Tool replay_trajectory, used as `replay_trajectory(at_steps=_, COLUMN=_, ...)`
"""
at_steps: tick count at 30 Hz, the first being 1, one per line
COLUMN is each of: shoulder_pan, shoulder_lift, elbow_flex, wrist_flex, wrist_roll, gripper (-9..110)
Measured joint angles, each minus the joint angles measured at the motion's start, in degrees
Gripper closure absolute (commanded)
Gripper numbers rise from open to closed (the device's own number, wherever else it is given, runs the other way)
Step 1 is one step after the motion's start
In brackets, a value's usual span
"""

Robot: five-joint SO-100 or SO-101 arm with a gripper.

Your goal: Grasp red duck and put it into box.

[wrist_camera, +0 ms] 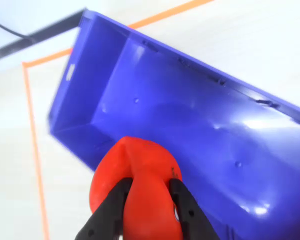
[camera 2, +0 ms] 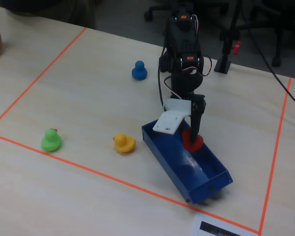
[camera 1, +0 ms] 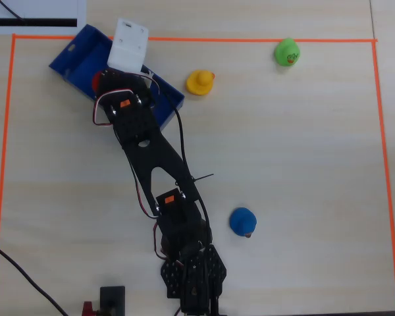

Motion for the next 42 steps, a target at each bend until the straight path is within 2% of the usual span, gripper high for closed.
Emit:
replay_trajectory(at_steps=5, shoulder_pan=0.35, shoulder_lift=-3.60, elbow_flex=-1.58, wrist_flex=-0.62, wrist_roll=-2.29, gripper=101)
replay_trajectory(at_steps=9, shoulder_pan=2.37, shoulder_lift=-6.50, elbow_flex=-6.59, wrist_flex=3.52, wrist_roll=-2.37, gripper=91)
replay_trajectory(at_steps=10, shoulder_pan=2.81, shoulder_lift=-6.68, elbow_flex=-7.21, wrist_flex=4.48, wrist_roll=-2.37, gripper=84)
replay_trajectory(at_steps=13, shoulder_pan=3.87, shoulder_lift=-6.68, elbow_flex=-8.35, wrist_flex=8.53, wrist_roll=-2.37, gripper=75)
replay_trajectory(at_steps=18, shoulder_pan=5.71, shoulder_lift=-5.36, elbow_flex=-8.35, wrist_flex=13.18, wrist_roll=-2.64, gripper=74)
replay_trajectory(at_steps=24, shoulder_pan=9.32, shoulder_lift=6.42, elbow_flex=-5.63, wrist_flex=16.44, wrist_roll=-2.81, gripper=84)
replay_trajectory(at_steps=32, shoulder_pan=12.39, shoulder_lift=34.63, elbow_flex=17.93, wrist_flex=18.63, wrist_roll=-6.24, gripper=91)
replay_trajectory(at_steps=36, shoulder_pan=12.39, shoulder_lift=50.80, elbow_flex=35.51, wrist_flex=17.75, wrist_roll=-7.91, gripper=101)
replay_trajectory(at_steps=42, shoulder_pan=13.10, shoulder_lift=75.85, elbow_flex=58.71, wrist_flex=18.02, wrist_roll=-9.58, gripper=101)
